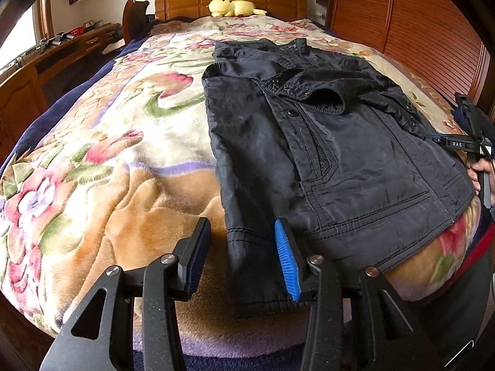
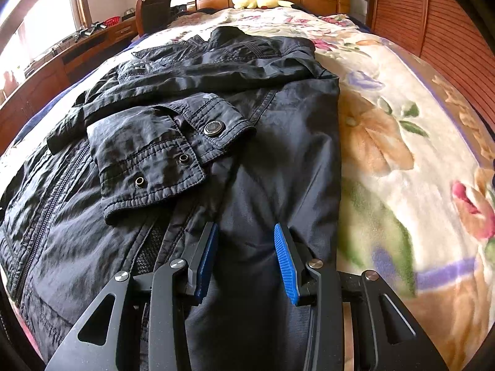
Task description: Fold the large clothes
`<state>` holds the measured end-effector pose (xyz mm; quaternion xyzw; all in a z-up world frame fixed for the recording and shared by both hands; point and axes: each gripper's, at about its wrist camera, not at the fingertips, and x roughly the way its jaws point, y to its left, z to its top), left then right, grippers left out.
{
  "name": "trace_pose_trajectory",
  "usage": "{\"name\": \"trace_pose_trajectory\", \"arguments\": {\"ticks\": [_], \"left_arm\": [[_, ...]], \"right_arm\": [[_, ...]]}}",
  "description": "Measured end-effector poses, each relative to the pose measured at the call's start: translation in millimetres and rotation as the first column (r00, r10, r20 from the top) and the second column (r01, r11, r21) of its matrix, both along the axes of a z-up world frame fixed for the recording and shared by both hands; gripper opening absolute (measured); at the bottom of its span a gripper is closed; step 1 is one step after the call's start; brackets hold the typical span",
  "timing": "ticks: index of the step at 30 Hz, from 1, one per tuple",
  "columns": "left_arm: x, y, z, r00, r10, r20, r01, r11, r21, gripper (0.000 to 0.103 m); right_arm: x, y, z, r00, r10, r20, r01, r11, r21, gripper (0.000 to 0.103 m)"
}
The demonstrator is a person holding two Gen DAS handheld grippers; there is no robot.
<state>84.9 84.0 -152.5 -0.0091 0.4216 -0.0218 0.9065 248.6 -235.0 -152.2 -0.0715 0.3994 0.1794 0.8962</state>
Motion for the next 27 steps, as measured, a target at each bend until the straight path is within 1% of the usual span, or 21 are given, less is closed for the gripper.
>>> {"name": "trace_pose_trajectory", "arguments": {"ticks": [5,6,11,14,15,16,17,18,23,27], "left_arm": [[0,1,-1,1.000,-0.003,0.003,0.003,1.000,-0.004,0.044],[0,1,-1,1.000,-0.004,0.005,0.004,1.000,-0.006,0.044],[-1,2,-2,1.000,-0.010,0.018,0.011,1.000,-0.013,0.044],[-1,2,-3,1.000,-0.008,0.020,0.008,1.000,-0.015,0.044],[-1,1,-3,1.000,-0.008,0.020,0.008,1.000,-0.013,0.044],[0,0,-3,1.000,-0.008,0.019,0.008,1.000,-0.009,0.044],[-1,1,-3,1.000,-0.008,0.019,0.008,1.000,-0.009,0.044],[-1,1,-3,1.000,-0.009,0.018,0.009,1.000,-0.008,0.044],[0,0,-1,1.000,-0.013,0.002,0.013,1.000,0.000,0.044],[-2,-2,1,1.000,-0.026,-0.010,0.026,1.000,0.008,0.044]], "right_arm": [[-14,4,10,1.000,-0.008,0.013,0.009,0.997,-0.076,0.039],[-19,2,13,1.000,-0.005,0.006,0.005,0.997,-0.075,0.039],[-58,-17,23,1.000,-0.001,0.026,0.004,0.996,-0.092,0.039],[-79,-31,26,1.000,-0.015,0.017,0.017,0.995,-0.098,0.040],[-83,-34,26,1.000,-0.015,0.007,0.015,0.995,-0.098,0.048],[-86,-38,26,1.000,-0.017,-0.007,0.016,0.995,-0.096,0.053],[-88,-42,26,1.000,-0.026,-0.017,0.024,0.995,-0.100,0.062],[-91,-45,26,0.999,-0.046,-0.012,0.044,0.994,-0.105,0.066],[-97,-48,30,0.997,-0.074,-0.031,0.072,0.996,-0.059,0.067],[-109,-46,31,0.999,-0.033,-0.029,0.033,0.999,-0.012,0.067]]}}
